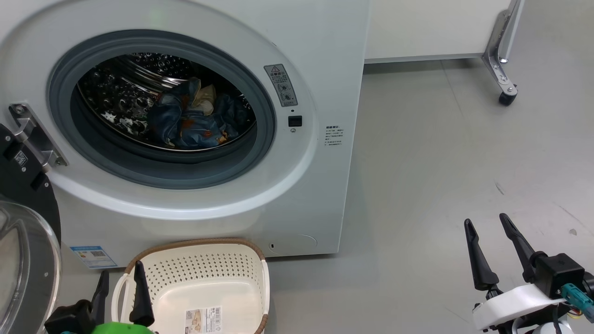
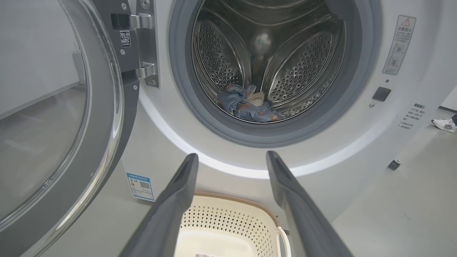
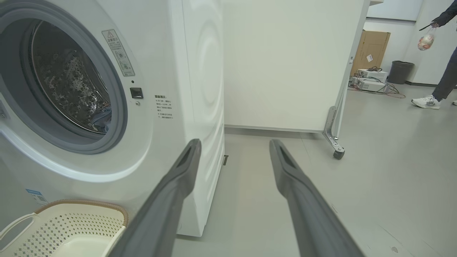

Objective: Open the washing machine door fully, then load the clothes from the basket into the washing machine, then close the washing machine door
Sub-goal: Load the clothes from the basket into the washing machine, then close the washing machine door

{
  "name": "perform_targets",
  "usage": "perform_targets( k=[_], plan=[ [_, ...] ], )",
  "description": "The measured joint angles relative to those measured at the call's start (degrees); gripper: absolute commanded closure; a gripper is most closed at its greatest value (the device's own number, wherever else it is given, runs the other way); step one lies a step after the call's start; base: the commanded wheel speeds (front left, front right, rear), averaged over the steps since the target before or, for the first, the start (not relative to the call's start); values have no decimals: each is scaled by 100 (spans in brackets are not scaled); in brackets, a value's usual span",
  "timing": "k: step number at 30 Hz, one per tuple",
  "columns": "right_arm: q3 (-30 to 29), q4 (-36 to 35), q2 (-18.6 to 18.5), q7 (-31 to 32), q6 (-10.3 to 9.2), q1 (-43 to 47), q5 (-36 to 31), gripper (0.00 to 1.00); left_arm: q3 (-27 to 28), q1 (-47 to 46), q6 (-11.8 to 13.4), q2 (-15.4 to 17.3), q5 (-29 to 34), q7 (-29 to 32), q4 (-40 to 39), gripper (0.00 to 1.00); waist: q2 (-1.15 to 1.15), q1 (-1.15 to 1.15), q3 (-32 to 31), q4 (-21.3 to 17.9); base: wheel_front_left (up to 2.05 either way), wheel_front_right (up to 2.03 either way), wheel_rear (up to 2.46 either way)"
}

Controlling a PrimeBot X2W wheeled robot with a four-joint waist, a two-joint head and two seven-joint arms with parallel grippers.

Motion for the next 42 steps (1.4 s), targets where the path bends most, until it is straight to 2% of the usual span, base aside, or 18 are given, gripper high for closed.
perform_targets(
  k=[42],
  plan=[
    [42,24,26,0,0,3,-1,0,-268,230,282,5,-80,0,-419,0,0,0,16,77,0,0,0]
  ],
)
